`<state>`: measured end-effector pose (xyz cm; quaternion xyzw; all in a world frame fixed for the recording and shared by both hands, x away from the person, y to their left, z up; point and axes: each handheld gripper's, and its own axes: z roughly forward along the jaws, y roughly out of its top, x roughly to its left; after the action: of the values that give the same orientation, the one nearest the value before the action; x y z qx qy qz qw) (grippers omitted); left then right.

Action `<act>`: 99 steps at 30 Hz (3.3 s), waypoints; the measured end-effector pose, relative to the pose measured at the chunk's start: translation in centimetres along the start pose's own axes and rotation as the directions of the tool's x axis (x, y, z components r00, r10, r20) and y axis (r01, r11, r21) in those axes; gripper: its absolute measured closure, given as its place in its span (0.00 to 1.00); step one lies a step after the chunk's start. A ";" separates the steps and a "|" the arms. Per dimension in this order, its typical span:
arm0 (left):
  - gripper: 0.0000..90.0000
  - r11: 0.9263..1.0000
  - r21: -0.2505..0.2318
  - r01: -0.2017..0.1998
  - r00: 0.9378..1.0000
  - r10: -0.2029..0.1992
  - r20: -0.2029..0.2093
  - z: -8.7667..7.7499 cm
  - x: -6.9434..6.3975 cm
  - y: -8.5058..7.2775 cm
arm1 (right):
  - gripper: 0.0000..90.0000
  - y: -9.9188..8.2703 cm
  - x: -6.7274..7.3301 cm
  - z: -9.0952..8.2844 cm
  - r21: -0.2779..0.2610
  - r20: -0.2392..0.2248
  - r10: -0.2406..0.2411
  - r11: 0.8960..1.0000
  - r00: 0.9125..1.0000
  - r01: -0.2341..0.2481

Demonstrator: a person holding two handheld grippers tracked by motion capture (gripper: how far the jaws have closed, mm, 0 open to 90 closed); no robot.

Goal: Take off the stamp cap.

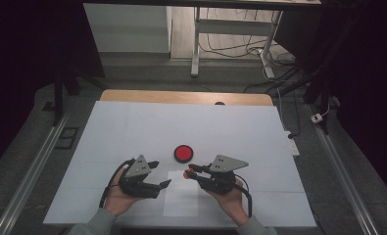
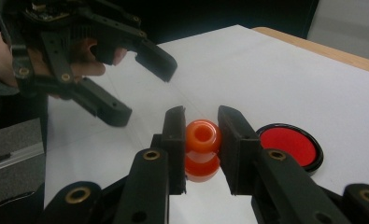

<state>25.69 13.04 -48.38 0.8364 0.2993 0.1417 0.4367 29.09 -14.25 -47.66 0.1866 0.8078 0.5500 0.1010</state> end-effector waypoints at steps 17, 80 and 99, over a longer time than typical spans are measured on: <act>0.30 0.999 0.020 -0.042 0.998 0.041 0.045 2.8 -2.0 1.7 | 0.80 0.1 0.4 0.3 -0.008 -0.008 -0.003 1.000 1.000 0.003; 0.70 0.991 0.059 -0.124 0.992 0.123 0.019 4.8 -3.1 2.4 | 0.80 -0.1 0.2 0.1 -0.027 -0.024 0.029 0.999 0.999 -0.029; 0.73 0.987 0.071 -0.147 0.989 0.148 0.003 4.8 -3.2 2.2 | 0.80 -0.2 0.3 0.4 -0.020 -0.018 0.019 1.000 1.000 -0.020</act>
<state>26.43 6.96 -49.32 0.8711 0.2419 0.1638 0.3947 28.89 -13.84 -47.96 0.1887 0.8013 0.5605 0.0904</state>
